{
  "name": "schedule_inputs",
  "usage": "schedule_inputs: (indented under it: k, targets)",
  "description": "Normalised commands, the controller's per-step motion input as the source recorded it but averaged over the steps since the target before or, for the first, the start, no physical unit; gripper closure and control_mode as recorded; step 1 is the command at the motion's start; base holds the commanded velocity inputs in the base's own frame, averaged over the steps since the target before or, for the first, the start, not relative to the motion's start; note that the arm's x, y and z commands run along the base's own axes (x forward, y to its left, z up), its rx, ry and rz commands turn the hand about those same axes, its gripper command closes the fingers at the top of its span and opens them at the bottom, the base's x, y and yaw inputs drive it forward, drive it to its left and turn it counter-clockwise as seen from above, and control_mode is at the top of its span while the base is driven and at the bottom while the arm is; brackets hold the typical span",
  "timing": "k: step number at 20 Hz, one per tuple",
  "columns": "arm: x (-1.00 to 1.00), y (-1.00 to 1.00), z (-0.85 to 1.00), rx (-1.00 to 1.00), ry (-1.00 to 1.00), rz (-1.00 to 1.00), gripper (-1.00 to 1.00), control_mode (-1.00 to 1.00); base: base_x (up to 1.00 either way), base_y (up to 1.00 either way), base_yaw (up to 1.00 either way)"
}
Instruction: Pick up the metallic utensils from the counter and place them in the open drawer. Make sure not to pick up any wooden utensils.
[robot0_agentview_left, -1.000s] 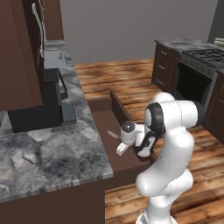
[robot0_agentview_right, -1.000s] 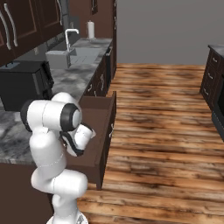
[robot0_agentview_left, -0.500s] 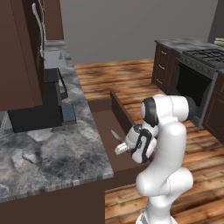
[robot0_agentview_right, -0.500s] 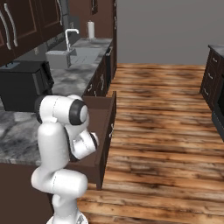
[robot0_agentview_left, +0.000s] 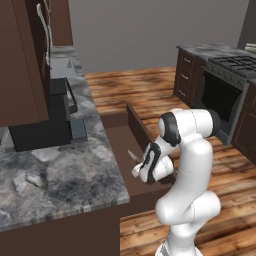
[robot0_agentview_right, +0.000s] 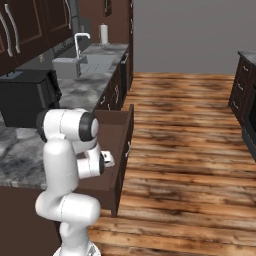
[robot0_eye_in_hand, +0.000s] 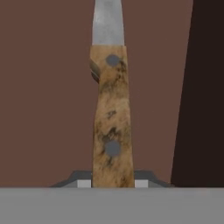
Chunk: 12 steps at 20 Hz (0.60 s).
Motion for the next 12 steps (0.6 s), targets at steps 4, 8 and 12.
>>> schedule_inputs:
  k: [4,8,12]
  targets:
    - [0.14,0.04,-0.04,-0.09,0.15,-0.05,1.0,-1.0,0.0,0.0,0.0]
    - [0.04,0.18,-0.07,-0.04,0.03,-0.05,1.0,-1.0,0.0,0.0,0.0]
    - [0.0,0.1,-0.17,0.0,0.0,-0.02,1.0,-1.0,0.0,0.0,0.0]
